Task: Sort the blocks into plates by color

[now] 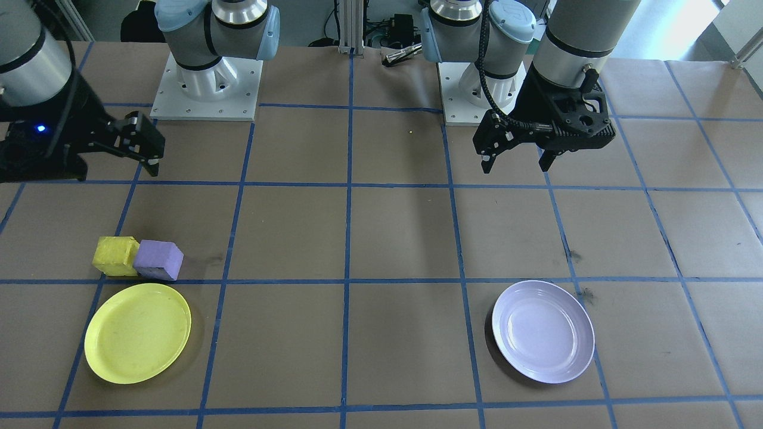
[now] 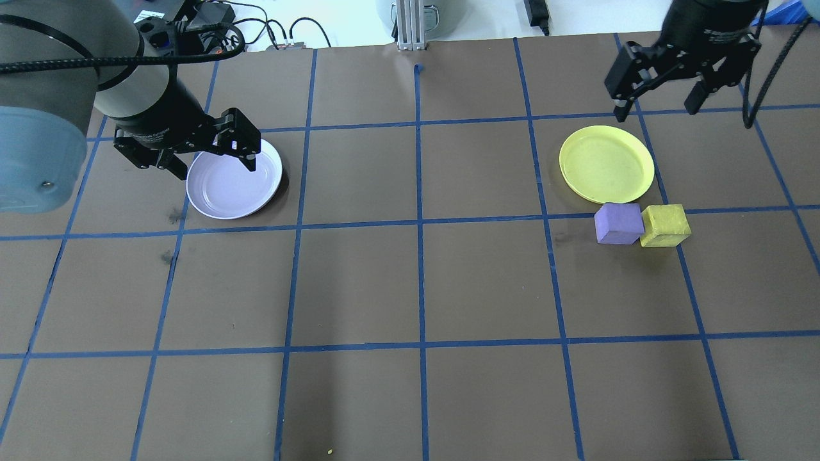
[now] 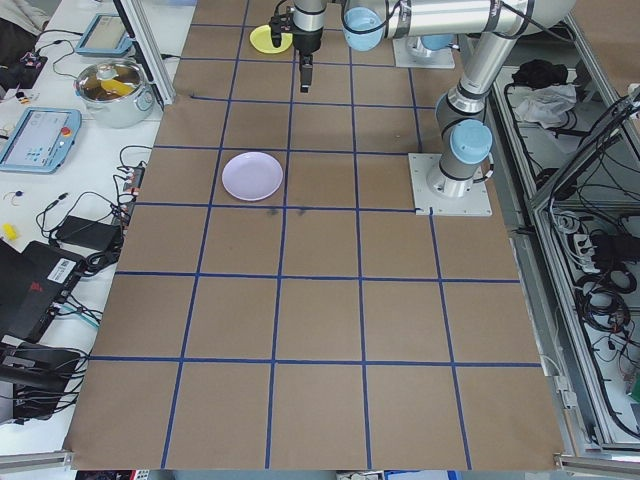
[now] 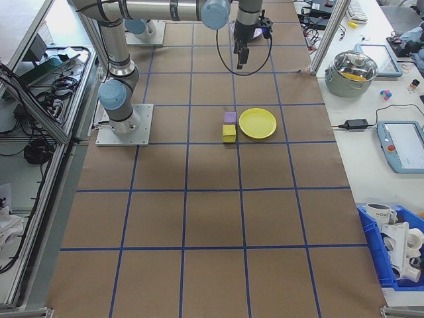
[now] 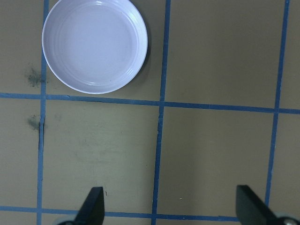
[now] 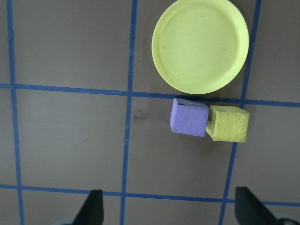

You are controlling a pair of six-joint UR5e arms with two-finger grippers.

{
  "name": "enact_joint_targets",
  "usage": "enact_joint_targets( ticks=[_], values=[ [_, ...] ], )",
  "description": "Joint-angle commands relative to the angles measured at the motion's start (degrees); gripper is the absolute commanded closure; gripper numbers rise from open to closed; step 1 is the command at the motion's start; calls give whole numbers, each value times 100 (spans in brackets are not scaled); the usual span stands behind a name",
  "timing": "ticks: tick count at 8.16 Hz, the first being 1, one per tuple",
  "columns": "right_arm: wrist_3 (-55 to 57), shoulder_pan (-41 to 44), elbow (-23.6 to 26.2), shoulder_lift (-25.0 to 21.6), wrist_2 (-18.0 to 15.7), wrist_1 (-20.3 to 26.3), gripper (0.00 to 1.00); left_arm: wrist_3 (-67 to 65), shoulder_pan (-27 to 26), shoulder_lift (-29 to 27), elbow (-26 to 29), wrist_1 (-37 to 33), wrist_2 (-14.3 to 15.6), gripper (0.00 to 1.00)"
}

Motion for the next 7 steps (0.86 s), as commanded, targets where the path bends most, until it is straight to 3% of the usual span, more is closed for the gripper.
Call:
enact_joint_targets(
  ticks=[1,2,4,5,7],
  values=[
    [-964,-1021,831,136,41,-1032,0,0,0,-5,-20,0,-5,0],
    [-1255,-1319,1288,284,59,-1716,0,0,0,-5,-21,0,3,0],
    [-1711,-1655,2482,889,-19,-3716,0,0,0,-5,-21,0,-14,0],
    [-1854,-1708,2749,988,15,-4327,0,0,0,3,-21,0,3,0],
    [-1646,-1709,3014,1059,50,-4324,0,0,0,4,-29,0,3,0]
  ],
)
